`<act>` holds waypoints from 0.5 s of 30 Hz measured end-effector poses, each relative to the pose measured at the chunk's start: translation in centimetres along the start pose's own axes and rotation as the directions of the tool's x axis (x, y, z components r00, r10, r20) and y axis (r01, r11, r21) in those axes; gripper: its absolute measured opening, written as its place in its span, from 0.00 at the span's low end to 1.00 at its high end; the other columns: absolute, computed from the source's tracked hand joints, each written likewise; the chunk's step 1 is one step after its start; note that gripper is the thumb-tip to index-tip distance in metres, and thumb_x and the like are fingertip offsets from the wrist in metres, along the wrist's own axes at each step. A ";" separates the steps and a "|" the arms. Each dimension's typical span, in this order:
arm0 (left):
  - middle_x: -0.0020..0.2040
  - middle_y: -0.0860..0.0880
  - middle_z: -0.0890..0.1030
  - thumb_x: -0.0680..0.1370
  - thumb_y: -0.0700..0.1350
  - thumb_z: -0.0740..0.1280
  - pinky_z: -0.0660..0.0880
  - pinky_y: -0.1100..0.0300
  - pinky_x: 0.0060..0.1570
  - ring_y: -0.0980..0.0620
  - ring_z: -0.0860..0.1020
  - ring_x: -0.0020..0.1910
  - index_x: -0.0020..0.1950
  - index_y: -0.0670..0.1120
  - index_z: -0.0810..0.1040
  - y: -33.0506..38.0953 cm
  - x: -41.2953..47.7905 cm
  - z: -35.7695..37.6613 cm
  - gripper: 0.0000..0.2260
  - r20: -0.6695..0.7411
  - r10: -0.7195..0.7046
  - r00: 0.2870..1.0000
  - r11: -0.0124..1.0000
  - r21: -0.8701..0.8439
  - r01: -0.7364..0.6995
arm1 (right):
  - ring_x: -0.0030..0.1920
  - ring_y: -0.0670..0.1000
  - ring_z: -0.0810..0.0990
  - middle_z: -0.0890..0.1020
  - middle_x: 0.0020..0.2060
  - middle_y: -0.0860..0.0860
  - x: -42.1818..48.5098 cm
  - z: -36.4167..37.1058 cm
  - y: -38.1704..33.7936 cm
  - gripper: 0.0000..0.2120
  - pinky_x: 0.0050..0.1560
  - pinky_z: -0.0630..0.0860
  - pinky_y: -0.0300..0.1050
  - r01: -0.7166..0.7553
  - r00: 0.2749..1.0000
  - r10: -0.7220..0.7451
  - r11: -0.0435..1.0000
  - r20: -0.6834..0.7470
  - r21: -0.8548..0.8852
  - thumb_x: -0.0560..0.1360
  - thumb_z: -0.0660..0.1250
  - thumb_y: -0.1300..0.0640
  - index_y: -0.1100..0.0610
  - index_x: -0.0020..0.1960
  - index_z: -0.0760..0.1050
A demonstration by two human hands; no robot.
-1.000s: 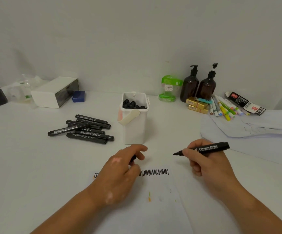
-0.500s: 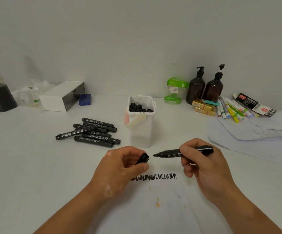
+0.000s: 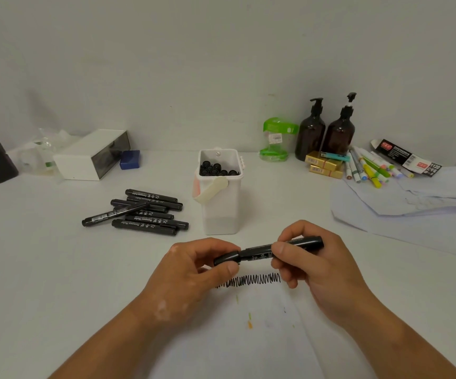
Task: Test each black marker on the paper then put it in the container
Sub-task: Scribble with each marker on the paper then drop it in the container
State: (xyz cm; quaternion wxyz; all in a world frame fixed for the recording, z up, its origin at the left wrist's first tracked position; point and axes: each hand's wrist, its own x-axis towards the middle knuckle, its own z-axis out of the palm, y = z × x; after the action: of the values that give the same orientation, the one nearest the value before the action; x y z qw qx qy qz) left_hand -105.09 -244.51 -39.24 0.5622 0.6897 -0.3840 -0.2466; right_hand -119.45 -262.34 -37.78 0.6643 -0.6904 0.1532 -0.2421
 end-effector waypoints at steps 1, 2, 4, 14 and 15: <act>0.41 0.53 0.84 0.74 0.48 0.76 0.75 0.67 0.40 0.57 0.79 0.39 0.52 0.54 0.85 -0.1 0.1 -0.1 0.07 -0.001 -0.004 1.000 1.000 -0.027 0.004 | 0.29 0.53 0.79 0.85 0.34 0.59 0.0 0.0 -0.1 0.10 0.28 0.75 0.43 -0.003 1.000 0.003 1.000 0.000 -0.012 0.64 0.76 0.49 0.53 0.40 0.82; 0.40 0.52 0.83 0.72 0.51 0.75 0.76 0.64 0.41 0.56 0.79 0.39 0.52 0.53 0.85 -0.3 0.1 -0.2 0.10 -0.001 -0.011 1.000 0.998 -0.061 0.010 | 0.29 0.53 0.79 0.86 0.34 0.59 0.0 0.0 -0.1 0.09 0.28 0.75 0.43 -0.005 1.000 0.006 1.000 0.002 -0.018 0.64 0.77 0.50 0.53 0.41 0.83; 0.41 0.49 0.83 0.69 0.55 0.73 0.76 0.60 0.42 0.54 0.79 0.40 0.53 0.52 0.85 -0.6 0.3 -0.3 0.15 0.004 -0.027 1.000 0.988 -0.151 0.027 | 0.29 0.52 0.79 0.86 0.36 0.59 0.0 0.0 -0.3 0.09 0.28 0.75 0.42 -0.014 1.000 0.014 1.000 0.016 -0.020 0.64 0.77 0.50 0.53 0.42 0.84; 0.40 0.42 0.82 0.75 0.53 0.67 0.73 0.56 0.40 0.48 0.77 0.37 0.53 0.47 0.81 -0.5 0.3 0.5 0.12 0.059 0.005 0.998 0.943 -0.331 0.015 | 0.30 0.52 0.76 0.86 0.37 0.58 -0.5 0.8 -0.2 0.12 0.32 0.74 0.43 0.007 0.996 0.000 0.997 0.086 -0.082 0.65 0.76 0.44 0.49 0.44 0.81; 0.39 0.41 0.82 0.77 0.52 0.65 0.73 0.55 0.40 0.46 0.76 0.36 0.53 0.46 0.80 -0.4 0.2 0.6 0.11 0.057 -0.006 0.998 0.929 -0.368 0.026 | 0.29 0.51 0.75 0.85 0.37 0.58 -0.6 1.0 -0.2 0.12 0.31 0.73 0.42 0.017 0.996 -0.009 0.996 0.088 -0.084 0.65 0.75 0.44 0.49 0.44 0.80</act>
State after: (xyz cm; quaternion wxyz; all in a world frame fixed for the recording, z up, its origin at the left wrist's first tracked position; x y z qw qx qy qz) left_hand -105.33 -245.05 -39.74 0.6689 0.5679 -0.3405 -0.3378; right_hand -119.46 -261.20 -37.65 0.6389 -0.7288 0.1298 -0.2093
